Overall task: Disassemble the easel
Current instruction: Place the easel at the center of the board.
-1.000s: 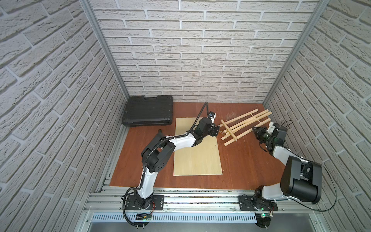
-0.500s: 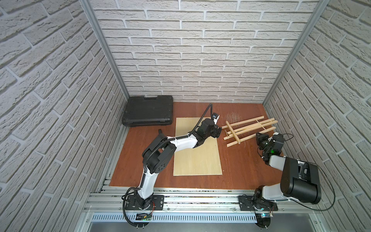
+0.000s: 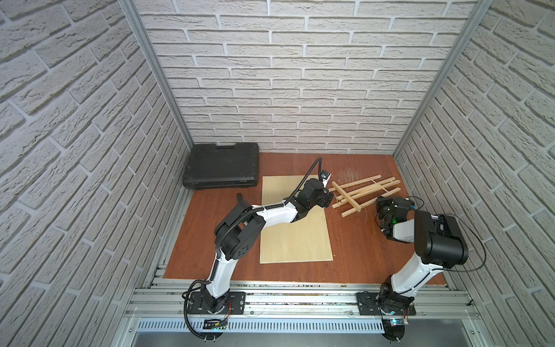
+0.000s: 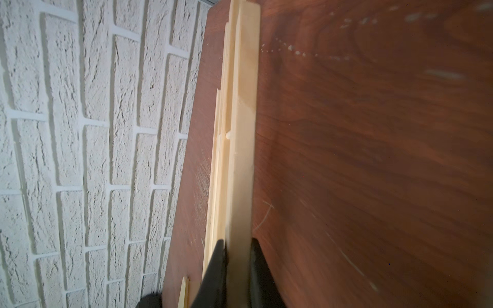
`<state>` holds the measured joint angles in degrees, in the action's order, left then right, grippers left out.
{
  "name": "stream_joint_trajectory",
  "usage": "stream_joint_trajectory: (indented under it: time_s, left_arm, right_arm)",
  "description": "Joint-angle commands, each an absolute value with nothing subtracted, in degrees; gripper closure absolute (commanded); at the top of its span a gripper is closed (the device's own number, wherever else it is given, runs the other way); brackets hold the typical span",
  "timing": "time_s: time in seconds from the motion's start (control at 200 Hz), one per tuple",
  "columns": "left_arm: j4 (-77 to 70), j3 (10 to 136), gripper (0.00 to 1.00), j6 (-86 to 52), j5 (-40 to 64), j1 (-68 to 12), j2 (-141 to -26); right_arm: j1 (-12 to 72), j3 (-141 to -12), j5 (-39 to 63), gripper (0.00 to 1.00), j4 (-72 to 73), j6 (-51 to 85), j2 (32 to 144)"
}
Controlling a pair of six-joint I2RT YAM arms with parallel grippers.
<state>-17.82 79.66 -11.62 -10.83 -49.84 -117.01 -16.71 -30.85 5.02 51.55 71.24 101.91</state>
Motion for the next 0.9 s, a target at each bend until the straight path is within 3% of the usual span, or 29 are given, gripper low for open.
stream_joint_trajectory:
  time_s: [0.0, 0.41, 0.895]
  left_arm:
    - [-19.16, 81.64, 0.13, -10.81, -11.95, -50.10, -118.12]
    - [-19.07, 81.83, 0.12, -10.77, -12.26, -50.10, -118.14]
    - [-18.42, 81.58, 0.13, -12.56, -18.10, -50.12, -117.88]
  right_arm:
    - [-14.67, -32.99, 3.36, 0.97, 53.49, 68.55, 105.56]
    - [-15.11, -42.81, 5.31, 0.97, 39.94, 62.86, 106.19]
    - [-16.01, -27.91, 0.20, 0.93, 52.75, 67.06, 104.41]
